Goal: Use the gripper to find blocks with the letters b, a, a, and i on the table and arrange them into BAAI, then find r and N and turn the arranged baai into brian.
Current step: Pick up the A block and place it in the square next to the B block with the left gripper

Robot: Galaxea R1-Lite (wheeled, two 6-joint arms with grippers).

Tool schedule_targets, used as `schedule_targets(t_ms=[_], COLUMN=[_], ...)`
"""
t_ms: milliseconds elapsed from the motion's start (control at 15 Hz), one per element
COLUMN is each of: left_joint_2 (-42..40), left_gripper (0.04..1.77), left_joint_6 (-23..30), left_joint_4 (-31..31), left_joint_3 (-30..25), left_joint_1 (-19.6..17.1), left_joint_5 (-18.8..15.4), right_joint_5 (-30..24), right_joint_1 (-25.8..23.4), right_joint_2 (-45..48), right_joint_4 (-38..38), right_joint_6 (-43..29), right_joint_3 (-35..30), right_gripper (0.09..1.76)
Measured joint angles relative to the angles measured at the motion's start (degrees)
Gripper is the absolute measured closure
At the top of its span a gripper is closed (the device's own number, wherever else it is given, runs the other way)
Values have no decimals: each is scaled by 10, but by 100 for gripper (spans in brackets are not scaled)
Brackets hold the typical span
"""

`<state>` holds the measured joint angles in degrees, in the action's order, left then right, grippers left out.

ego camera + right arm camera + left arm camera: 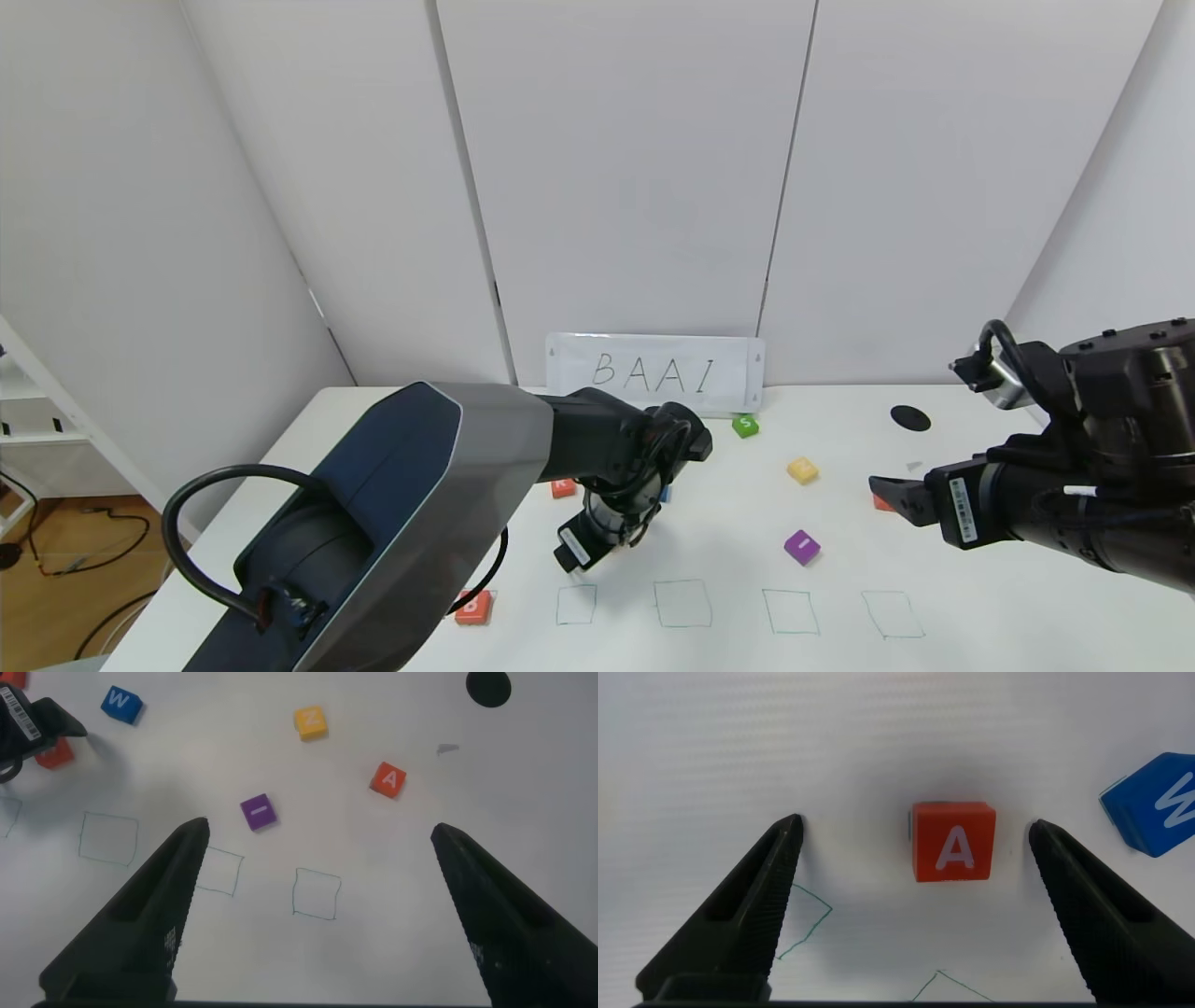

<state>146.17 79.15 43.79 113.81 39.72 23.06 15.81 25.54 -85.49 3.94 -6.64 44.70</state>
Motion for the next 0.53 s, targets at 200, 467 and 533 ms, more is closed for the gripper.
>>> schedule_targets(t_ms=[200,467,533], left_joint_2=[0,3,4], left_gripper=[46,96,107], left_joint_6=[-1,-3,-3], left_joint_4=[0,1,1], left_joint_3=[0,-1,-1], left_joint_1=[0,3,3], left_joint_5=[0,7,7], right_joint_5=[0,0,0], right_joint_1=[1,1,1], right_joint_2=[0,0,0], right_joint_4=[0,0,0], right_joint_6=[0,0,0], right_joint_3=[-1,-1,-1], right_gripper=[14,14,14])
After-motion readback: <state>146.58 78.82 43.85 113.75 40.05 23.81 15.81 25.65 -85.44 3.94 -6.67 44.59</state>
